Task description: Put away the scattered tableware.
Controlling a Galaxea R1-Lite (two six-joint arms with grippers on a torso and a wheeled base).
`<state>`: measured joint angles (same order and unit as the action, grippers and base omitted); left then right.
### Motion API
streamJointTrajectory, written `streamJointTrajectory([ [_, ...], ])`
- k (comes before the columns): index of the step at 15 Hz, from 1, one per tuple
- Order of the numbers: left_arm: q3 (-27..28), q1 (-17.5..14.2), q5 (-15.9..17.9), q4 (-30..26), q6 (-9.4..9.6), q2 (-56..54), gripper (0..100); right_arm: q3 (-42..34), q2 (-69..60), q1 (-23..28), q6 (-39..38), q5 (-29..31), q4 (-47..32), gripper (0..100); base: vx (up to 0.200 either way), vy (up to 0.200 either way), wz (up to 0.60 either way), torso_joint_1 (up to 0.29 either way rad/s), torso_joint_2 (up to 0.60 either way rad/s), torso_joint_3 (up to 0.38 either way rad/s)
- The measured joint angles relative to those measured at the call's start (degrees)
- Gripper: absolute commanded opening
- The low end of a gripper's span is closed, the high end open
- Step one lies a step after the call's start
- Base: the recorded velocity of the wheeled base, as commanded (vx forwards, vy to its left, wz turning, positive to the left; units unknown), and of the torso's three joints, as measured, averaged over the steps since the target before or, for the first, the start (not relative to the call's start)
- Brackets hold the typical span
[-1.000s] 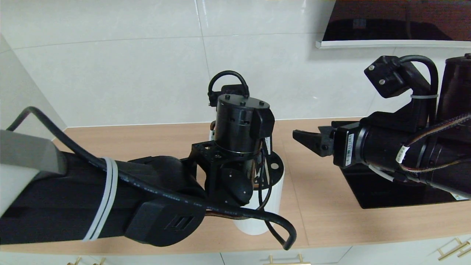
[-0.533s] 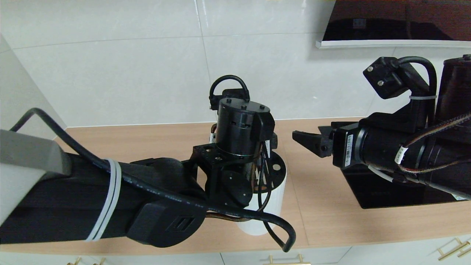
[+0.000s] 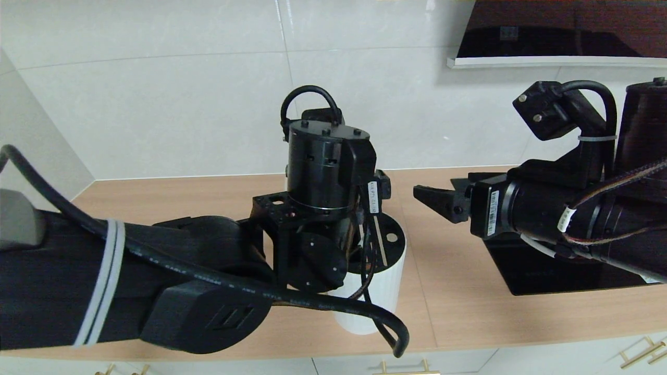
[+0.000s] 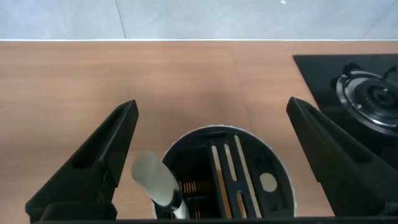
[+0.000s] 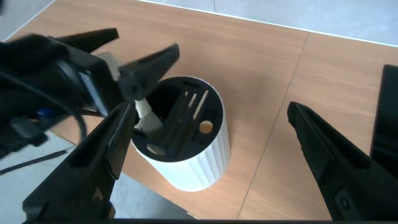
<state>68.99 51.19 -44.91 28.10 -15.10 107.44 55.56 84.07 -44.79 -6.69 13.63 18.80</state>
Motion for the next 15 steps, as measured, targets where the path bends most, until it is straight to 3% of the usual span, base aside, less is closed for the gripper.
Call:
streamJointTrajectory([
  [3, -0.4, -0.4, 0.7, -0.3, 0.06, -5.0, 100, 0.0, 0.0, 0.1, 0.0, 0.0, 0.1, 100, 0.0, 0.0, 0.0, 0.0, 0.0, 0.0],
  [7, -5.3, -3.6, 5.5, -4.9, 0.09, -18.3, 100, -0.5, -1.8, 2.8, -0.2, 0.1, 0.0, 100, 0.0, 0.0, 0.0, 0.0, 0.0, 0.0],
  [12, -20.1, -11.3, 9.7, -11.4, 0.13, -40.4, 100, -11.1, -15.3, 8.0, 0.0, 0.3, -0.2, 100, 0.0, 0.0, 0.0, 0.0, 0.0, 0.0],
  [15, -28.1, -17.0, 12.1, -18.2, 0.16, -53.9, 100, -18.8, -28.7, 17.6, 0.3, -0.5, -0.6, 100, 0.0, 0.0, 0.0, 0.0, 0.0, 0.0],
])
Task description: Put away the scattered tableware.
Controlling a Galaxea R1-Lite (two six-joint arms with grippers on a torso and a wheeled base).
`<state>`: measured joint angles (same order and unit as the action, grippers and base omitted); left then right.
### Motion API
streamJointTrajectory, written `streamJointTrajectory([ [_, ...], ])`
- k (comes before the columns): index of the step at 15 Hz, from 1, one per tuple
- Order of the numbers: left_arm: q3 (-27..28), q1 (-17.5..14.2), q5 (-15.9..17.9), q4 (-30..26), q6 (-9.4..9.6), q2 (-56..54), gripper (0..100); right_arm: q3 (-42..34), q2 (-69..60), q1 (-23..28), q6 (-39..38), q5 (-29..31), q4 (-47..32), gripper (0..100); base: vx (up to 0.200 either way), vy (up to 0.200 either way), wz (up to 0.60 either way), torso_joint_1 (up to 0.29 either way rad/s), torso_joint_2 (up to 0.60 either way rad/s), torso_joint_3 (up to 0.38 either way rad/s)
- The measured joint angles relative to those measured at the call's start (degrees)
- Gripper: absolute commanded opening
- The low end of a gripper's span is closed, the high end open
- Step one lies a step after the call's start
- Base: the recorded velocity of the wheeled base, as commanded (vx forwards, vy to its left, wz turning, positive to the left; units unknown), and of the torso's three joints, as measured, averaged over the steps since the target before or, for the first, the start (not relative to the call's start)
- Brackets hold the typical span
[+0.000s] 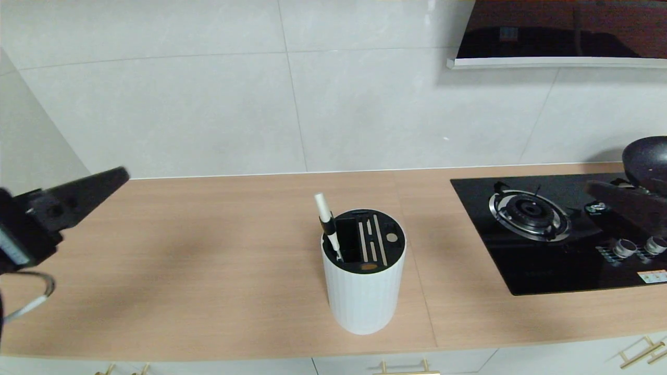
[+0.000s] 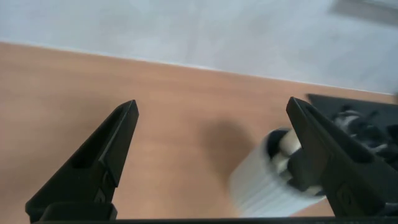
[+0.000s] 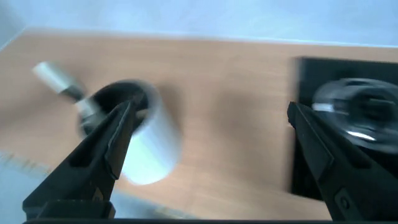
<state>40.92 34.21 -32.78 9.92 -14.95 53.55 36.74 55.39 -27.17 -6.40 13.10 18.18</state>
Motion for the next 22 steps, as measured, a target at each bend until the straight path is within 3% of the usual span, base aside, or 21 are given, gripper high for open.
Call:
streamJointTrajectory([
  [6, -5.7, -12.0, 2.5, -16.3, 0.91, -21.6, 100, -9.0, -27.1, 15.8, 10.2, -1.5, -10.6, 100, 0.0, 0.0, 0.0, 0.0, 0.0, 0.0],
  [8, -7.4, -15.7, 3.2, -19.1, 2.91, -28.9, 100, -10.4, -35.0, 20.1, 11.9, -1.8, -14.2, 100, 0.0, 0.0, 0.0, 0.0, 0.0, 0.0],
  [10, -10.0, -19.7, 4.3, -21.0, 6.17, -36.4, 100, -11.3, -41.9, 22.2, 12.9, -3.2, -19.9, 100, 0.0, 0.0, 0.0, 0.0, 0.0, 0.0],
  [12, -15.7, -23.6, 3.9, -21.8, 8.17, -42.9, 100, -12.9, -47.4, 24.7, 13.1, -4.2, -23.8, 100, 0.0, 0.0, 0.0, 0.0, 0.0, 0.0],
  [14, -20.0, -28.4, 3.1, -20.3, 7.4, -46.2, 100, -16.3, -51.7, 26.4, 13.1, -4.4, -23.5, 100, 0.0, 0.0, 0.0, 0.0, 0.0, 0.0],
  [16, -23.9, -32.1, 3.8, -19.3, 8.66, -49.7, 100, -21.5, -53.8, 27.0, 12.9, -1.4, -19.3, 100, 0.0, 0.0, 0.0, 0.0, 0.0, 0.0],
  [18, -30.2, -33.7, 4.0, -13.8, 9.7, -52.0, 100, -28.8, -54.8, 27.3, 12.9, -0.5, -12.0, 100, 0.0, 0.0, 0.0, 0.0, 0.0, 0.0],
  [19, -33.0, -34.1, 5.6, -10.8, 10.65, -52.6, 100, -32.0, -55.0, 27.3, 12.8, -0.7, -9.0, 100, 0.0, 0.0, 0.0, 0.0, 0.0, 0.0],
  [20, -36.4, -34.3, 10.3, -9.1, 12.02, -53.1, 100, -34.4, -55.1, 27.3, 12.5, -2.1, -8.9, 100, 0.0, 0.0, 0.0, 0.0, 0.0, 0.0],
  [22, -39.5, -34.5, 21.4, -8.0, 12.92, -53.5, 100, -36.1, -55.3, 27.3, 12.1, -5.5, -14.3, 100, 0.0, 0.0, 0.0, 0.0, 0.0, 0.0],
])
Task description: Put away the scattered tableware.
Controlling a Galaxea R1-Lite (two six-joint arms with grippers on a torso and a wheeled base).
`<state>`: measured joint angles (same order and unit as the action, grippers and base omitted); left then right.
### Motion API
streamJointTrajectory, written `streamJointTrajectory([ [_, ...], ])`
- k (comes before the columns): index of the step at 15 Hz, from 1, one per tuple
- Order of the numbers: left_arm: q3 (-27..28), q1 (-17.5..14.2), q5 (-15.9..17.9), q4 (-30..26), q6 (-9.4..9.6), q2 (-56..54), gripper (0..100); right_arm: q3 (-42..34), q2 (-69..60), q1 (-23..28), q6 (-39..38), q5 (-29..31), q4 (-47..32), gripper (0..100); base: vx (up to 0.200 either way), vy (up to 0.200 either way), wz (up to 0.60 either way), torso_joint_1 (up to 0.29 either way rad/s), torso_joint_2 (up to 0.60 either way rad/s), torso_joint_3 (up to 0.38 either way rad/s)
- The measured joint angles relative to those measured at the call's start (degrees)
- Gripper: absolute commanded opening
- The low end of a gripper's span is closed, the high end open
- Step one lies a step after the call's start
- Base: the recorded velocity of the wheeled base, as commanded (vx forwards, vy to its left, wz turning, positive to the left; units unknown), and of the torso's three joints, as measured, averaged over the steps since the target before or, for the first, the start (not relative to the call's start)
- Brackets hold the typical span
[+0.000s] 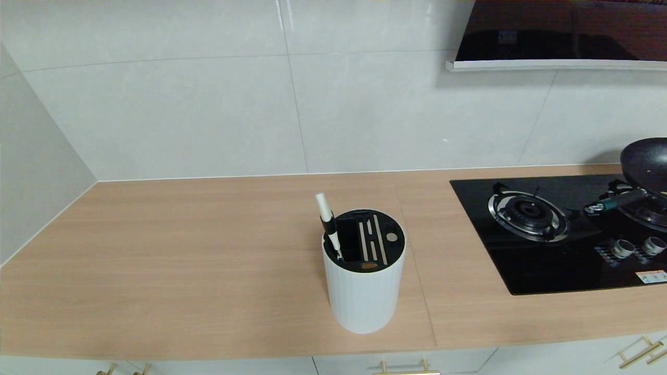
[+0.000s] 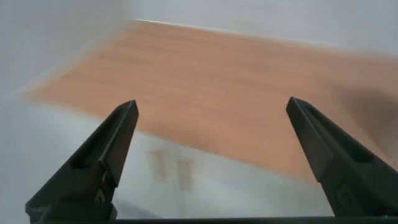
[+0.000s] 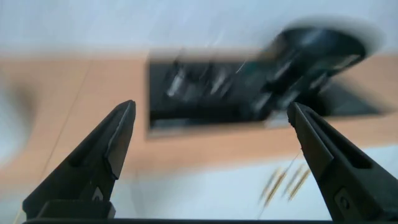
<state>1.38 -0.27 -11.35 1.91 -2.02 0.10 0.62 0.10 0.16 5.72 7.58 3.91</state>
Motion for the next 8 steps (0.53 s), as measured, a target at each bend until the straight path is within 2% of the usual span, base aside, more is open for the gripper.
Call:
streamJointTrajectory([
  [1, -0.6, 0.0, 6.6, -0.1, 0.63, -0.1, 100, -0.3, 0.0, 0.0, -0.1, -0.8, -0.9, 100, 0.0, 0.0, 0.0, 0.0, 0.0, 0.0],
  [2, -1.0, 0.0, 10.8, -1.1, 2.46, -0.1, 100, -0.4, 0.0, 0.0, -0.1, -1.1, -0.8, 100, 0.0, 0.0, 0.0, 0.0, 0.0, 0.0],
  [3, -1.2, 0.0, 12.4, -1.9, 4.95, -0.2, 100, -0.4, 0.0, 0.0, -0.3, -1.6, -0.6, 100, 0.0, 0.0, 0.0, 0.0, 0.0, 0.0],
  [4, -1.2, 0.0, 12.9, -2.2, 6.25, -0.2, 100, -0.5, 0.0, -0.1, -0.9, -2.7, -0.9, 100, 0.0, 0.0, 0.0, 0.0, 0.0, 0.0],
  [6, -1.3, -0.1, 13.0, -2.1, 6.47, -0.2, 100, -0.4, 0.0, -0.1, -2.5, -8.9, -4.4, 100, 0.0, 0.0, 0.0, 0.0, 0.0, 0.0],
  [8, -1.3, -0.1, 13.0, -2.1, 4.89, -0.2, 100, -0.4, 0.0, -0.2, -3.8, -9.0, -4.4, 100, 0.0, 0.0, 0.0, 0.0, 0.0, 0.0],
])
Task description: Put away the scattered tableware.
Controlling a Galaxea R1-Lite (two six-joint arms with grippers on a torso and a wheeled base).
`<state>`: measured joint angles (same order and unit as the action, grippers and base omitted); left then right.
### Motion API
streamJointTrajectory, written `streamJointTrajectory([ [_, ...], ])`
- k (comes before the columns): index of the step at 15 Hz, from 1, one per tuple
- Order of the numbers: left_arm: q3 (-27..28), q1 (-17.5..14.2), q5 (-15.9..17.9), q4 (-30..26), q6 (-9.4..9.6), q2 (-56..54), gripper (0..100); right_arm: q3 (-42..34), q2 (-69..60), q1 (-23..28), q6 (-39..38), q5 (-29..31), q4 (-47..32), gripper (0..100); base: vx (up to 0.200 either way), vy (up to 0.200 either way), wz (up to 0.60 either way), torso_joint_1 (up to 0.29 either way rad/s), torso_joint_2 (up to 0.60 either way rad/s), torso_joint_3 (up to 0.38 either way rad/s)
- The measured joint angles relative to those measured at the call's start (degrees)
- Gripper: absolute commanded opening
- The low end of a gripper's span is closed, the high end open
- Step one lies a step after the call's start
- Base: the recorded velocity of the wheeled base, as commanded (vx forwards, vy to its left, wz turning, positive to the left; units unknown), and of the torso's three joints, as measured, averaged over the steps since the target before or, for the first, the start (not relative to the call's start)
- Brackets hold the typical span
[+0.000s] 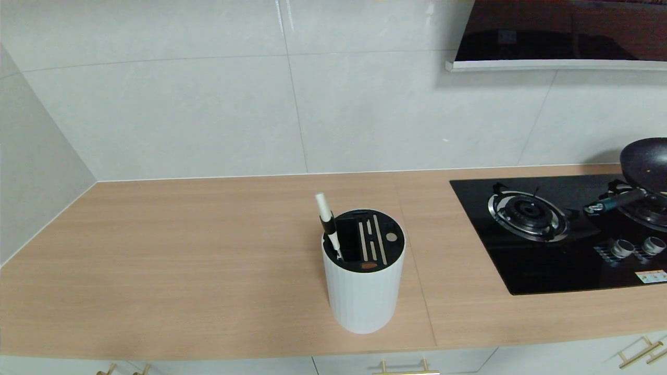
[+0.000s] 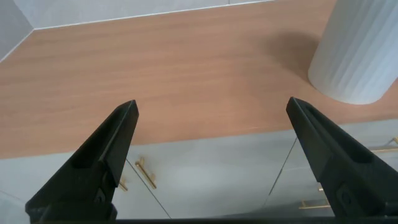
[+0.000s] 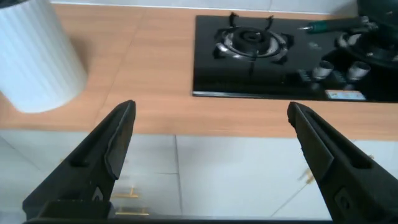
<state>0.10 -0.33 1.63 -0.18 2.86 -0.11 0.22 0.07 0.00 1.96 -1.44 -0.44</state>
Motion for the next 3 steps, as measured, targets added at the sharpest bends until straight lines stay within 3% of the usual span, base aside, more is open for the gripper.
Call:
streamJointTrajectory([
  [1, 0.0, 0.0, 0.0, 0.0, -2.13, 0.0, 100, 0.0, 0.0, 0.0, -0.2, 0.0, 0.0, 100, 0.0, 0.0, 0.0, 0.0, 0.0, 0.0],
  [3, 0.0, 0.0, 0.0, 0.0, -2.43, 0.0, 100, 0.0, -0.1, 0.0, -0.2, 0.0, 0.0, 100, 0.0, 0.0, 0.0, 0.0, 0.0, 0.0],
])
